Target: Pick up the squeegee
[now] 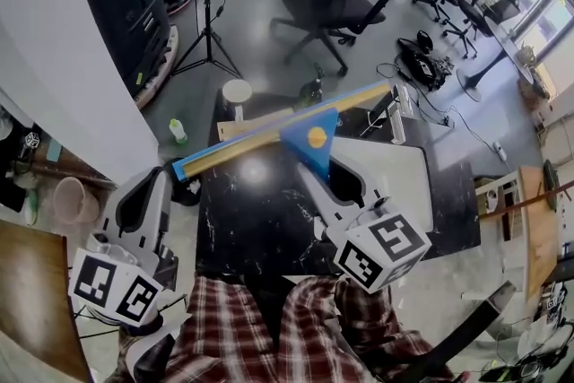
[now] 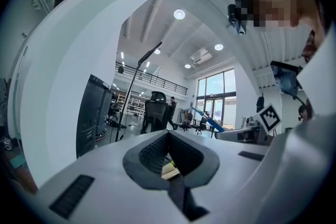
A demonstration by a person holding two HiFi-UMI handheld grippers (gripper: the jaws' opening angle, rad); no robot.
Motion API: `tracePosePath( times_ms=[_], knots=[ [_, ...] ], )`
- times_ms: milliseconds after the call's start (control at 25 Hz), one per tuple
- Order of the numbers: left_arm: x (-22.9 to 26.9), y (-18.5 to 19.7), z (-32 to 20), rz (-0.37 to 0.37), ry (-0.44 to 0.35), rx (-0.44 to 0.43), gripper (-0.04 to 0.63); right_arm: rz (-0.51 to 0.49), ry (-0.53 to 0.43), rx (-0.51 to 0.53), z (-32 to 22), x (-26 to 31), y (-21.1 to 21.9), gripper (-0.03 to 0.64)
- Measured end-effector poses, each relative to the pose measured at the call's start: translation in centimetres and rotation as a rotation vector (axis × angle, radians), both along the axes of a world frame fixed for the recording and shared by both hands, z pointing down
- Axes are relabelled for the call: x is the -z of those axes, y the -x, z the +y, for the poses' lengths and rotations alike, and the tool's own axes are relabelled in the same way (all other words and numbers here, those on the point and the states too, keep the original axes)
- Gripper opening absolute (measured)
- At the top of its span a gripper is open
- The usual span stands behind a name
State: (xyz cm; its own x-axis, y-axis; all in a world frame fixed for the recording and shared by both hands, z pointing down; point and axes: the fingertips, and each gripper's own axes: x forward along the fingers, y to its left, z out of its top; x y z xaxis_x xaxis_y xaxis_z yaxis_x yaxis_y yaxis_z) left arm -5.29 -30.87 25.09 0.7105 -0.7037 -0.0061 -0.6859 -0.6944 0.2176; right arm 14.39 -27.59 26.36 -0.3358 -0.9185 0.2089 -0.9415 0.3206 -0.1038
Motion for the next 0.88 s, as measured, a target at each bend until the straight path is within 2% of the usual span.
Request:
tracePosePath(
  times_ms=[880],
  knots=[
    [-0.8, -1.3, 0.4, 0.003, 0.023, -0.013, 0.010, -0.022, 0.026, 0.023, 0.7, -1.0, 0.0, 0.138]
  ],
)
